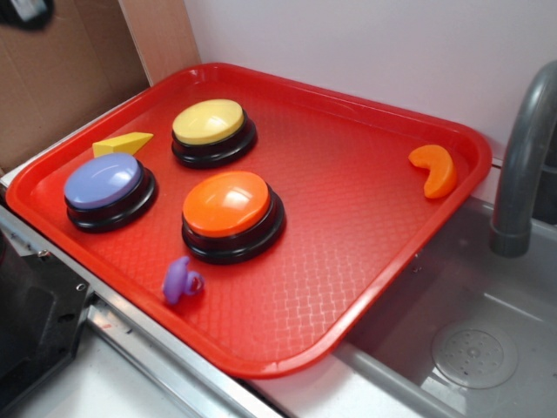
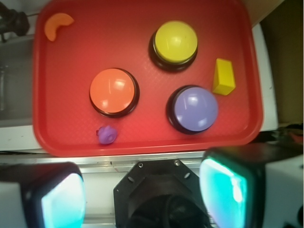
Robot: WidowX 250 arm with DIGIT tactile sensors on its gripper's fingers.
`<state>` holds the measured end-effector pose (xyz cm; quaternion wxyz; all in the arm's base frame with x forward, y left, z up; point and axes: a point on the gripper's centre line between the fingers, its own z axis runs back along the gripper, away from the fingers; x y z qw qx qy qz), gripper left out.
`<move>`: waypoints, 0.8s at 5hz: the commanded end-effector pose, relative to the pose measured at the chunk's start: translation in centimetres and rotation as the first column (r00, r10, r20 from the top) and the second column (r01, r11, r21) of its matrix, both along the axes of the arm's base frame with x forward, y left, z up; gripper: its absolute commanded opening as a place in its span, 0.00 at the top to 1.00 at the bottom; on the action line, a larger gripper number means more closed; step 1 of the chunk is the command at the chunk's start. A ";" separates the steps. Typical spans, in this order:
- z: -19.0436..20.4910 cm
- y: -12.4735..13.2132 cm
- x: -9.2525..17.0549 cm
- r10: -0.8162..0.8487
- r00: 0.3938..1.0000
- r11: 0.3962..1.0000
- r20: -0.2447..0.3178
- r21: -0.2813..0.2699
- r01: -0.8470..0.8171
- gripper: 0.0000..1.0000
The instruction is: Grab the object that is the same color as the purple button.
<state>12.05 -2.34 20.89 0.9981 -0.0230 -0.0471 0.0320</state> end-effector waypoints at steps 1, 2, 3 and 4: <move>-6.7 -2.7 1.7 0.066 0.998 0.993 -0.023 -0.096 -0.068 0.00; -10.2 -3.8 2.4 0.057 0.997 0.996 -0.049 -0.062 -0.060 0.00; -13.2 -4.3 2.3 0.132 0.984 0.991 -0.123 -0.004 -0.133 0.00; -15.4 -5.1 2.0 0.155 0.978 0.987 -0.139 -0.005 -0.158 0.00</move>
